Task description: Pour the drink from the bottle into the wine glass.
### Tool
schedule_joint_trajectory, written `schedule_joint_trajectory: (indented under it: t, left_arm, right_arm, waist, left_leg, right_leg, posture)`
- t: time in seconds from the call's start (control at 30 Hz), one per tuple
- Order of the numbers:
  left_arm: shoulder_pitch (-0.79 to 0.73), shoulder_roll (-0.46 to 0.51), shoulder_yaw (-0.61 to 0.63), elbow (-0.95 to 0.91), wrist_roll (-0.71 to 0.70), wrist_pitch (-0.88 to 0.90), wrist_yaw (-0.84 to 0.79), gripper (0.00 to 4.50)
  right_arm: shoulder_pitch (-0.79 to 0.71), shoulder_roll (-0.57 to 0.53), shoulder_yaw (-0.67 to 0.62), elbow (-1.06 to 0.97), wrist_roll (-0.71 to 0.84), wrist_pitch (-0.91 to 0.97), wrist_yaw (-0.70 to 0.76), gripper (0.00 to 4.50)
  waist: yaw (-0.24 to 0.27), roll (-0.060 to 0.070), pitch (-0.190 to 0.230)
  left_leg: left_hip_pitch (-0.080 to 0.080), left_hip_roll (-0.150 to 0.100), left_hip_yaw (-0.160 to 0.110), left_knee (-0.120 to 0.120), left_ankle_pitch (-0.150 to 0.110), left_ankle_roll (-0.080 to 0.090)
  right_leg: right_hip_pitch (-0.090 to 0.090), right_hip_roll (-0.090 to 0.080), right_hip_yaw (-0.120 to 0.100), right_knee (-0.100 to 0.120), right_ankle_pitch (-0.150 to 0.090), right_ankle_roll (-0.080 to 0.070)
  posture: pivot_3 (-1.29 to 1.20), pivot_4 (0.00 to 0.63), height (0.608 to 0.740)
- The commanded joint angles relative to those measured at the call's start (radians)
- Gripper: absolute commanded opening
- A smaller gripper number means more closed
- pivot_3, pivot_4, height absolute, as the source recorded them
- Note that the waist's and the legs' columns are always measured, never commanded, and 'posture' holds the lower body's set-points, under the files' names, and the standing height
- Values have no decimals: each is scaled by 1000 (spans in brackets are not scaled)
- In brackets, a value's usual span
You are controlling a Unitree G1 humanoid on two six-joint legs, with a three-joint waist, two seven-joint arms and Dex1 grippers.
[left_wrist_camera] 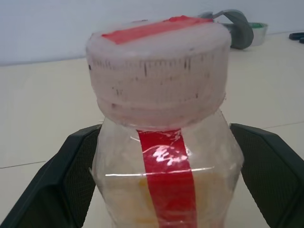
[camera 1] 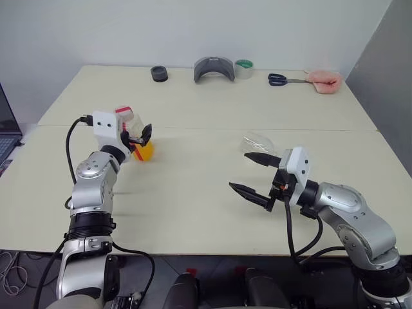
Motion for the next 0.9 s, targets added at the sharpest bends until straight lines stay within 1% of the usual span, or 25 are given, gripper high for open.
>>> schedule_joint_trajectory:
  t: [0.03, 0.13, 0.23, 0.4, 0.47, 0.5, 0.73, 0.9]
  left_arm:
    - [-27, 16, 2, -11, 7, -23, -6, 4463]
    - [-33, 20, -2, -1, 11, -34, -11, 4463]
    - [-45, 24, -3, 16, 17, -46, -18, 3900]
    - [-48, 24, -1, 23, 18, -55, -23, 2288]
    - [-48, 20, -1, 24, 16, -56, -23, 1874]
    - [-46, 19, -1, 22, 14, -55, -23, 1812]
    - [-13, -2, 5, -23, -17, -46, -33, 1812]
    - [17, -25, -10, -105, -74, -10, -102, 1811]
  right_arm:
    - [-42, -7, -3, -4, 7, 7, 6, 4500]
    - [-58, -7, -5, -4, 13, 21, 3, 4500]
    - [-55, -8, -4, -14, 13, 28, 1, 4500]
    - [-48, -11, -6, -21, 11, 27, 3, 4500]
    - [-44, -11, -4, -20, 8, 22, 3, 4500]
    - [-44, -10, -3, -19, 7, 20, 4, 4500]
    - [-56, -4, -2, -12, 2, 19, -4, 4500]
    - [-52, 0, -13, -21, -1, 18, -24, 4500]
  waist:
    - [0, 0, 0]
    - [0, 0, 0]
    - [1, 0, 0]
    - [0, 0, 0]
    - [0, 0, 0]
    - [0, 0, 0]
    - [0, 0, 0]
    - [1, 0, 0]
  left_leg:
    - [0, 0, 0, 0, 0, 0]
    - [0, 0, 0, 0, 0, 0]
    - [0, 0, 0, 0, 0, 0]
    - [0, 0, 0, 0, 0, 0]
    - [0, 0, 0, 0, 0, 0]
    - [0, 0, 0, 0, 0, 0]
    - [0, 0, 0, 0, 0, 0]
    - [0, 0, 0, 0, 0, 0]
  right_leg:
    - [0, 0, 0, 0, 0, 0]
    - [0, 0, 0, 0, 0, 0]
    - [0, 0, 0, 0, 0, 0]
    - [0, 0, 0, 0, 0, 0]
    - [0, 0, 0, 0, 0, 0]
    - [0, 0, 0, 0, 0, 0]
    - [0, 0, 0, 0, 0, 0]
    - [0, 0, 0, 0, 0, 0]
  posture:
    - [0, 150, 740]
    - [0, 150, 740]
    - [0, 150, 740]
    - [0, 150, 740]
    - [0, 150, 740]
    - [0, 150, 740]
    - [0, 150, 740]
    - [0, 150, 740]
